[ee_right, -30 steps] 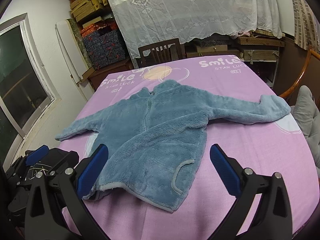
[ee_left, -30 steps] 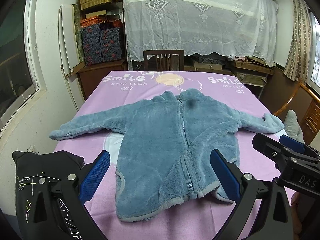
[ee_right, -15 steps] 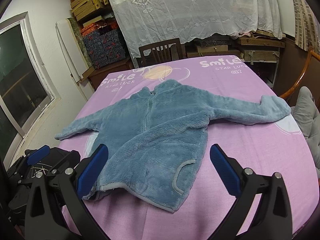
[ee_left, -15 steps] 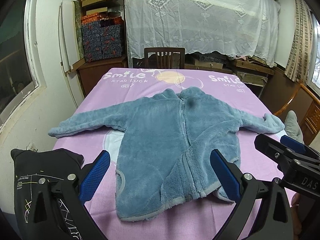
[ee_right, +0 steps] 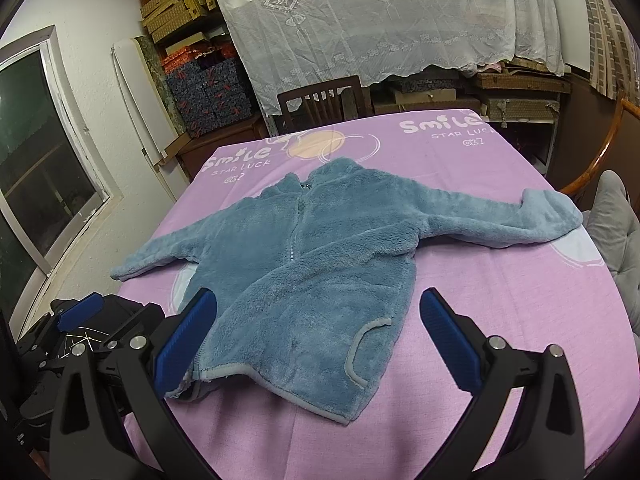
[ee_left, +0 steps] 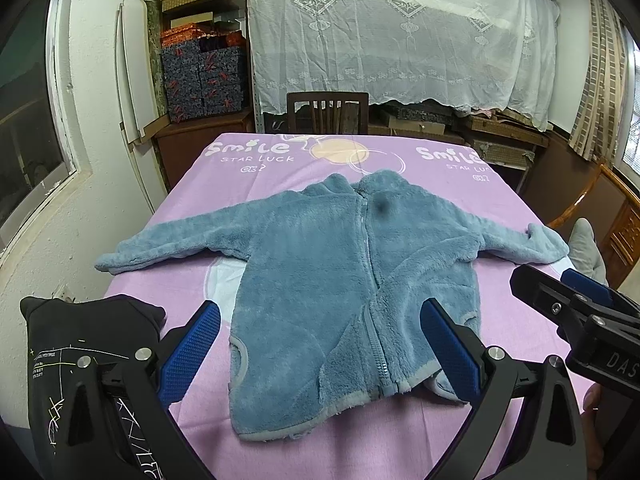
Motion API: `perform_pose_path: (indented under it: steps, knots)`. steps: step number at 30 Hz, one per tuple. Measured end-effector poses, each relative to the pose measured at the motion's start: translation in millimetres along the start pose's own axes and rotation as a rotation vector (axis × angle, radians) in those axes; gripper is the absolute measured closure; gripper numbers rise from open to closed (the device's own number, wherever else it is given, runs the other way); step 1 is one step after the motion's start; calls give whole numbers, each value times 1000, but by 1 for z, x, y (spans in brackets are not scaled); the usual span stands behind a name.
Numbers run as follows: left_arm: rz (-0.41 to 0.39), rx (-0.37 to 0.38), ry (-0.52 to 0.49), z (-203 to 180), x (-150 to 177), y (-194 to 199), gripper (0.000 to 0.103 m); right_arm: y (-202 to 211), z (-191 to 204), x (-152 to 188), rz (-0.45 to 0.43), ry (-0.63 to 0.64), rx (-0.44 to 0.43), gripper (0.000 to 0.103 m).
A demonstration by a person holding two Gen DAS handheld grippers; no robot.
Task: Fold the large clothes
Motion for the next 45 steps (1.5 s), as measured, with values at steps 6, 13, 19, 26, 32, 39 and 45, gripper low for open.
perform_pose_path:
  steps: [6,13,19,26,32,39,45]
  knots:
    - [8,0,5,1,2,-2,3,-2,-1,1,2,-6,-1,4]
    - [15,2,12,3,4,-3,3,-3,-1,2,5,-6,0,4]
    - [25,6,22,7,5,-5,3,-7,-2,7,15,-6,-2,4]
    - [30,5,22,8,5,-6,3,-7,-3,7,18,-7,-2,4]
    - [43,4,18,11,8,-10,3,-10,-4,10,24,-9,-2,4]
    - [177,-9,111,56,45,-46,3,-20,-27,27,59,1,5,4]
    - [289,35,175,73,79,-79,3,-46,-62,65,147,-14,16,4]
Point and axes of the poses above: each gripper's, at about its wrist camera, not at the fingertips, and y roughly against the way its jaws point, z to its left, x to its underside, the point moved 8 cm from there along -y, roughly the way its jaws point, and after that the axes turned 1 degree about -z, right-handed, at the moved point
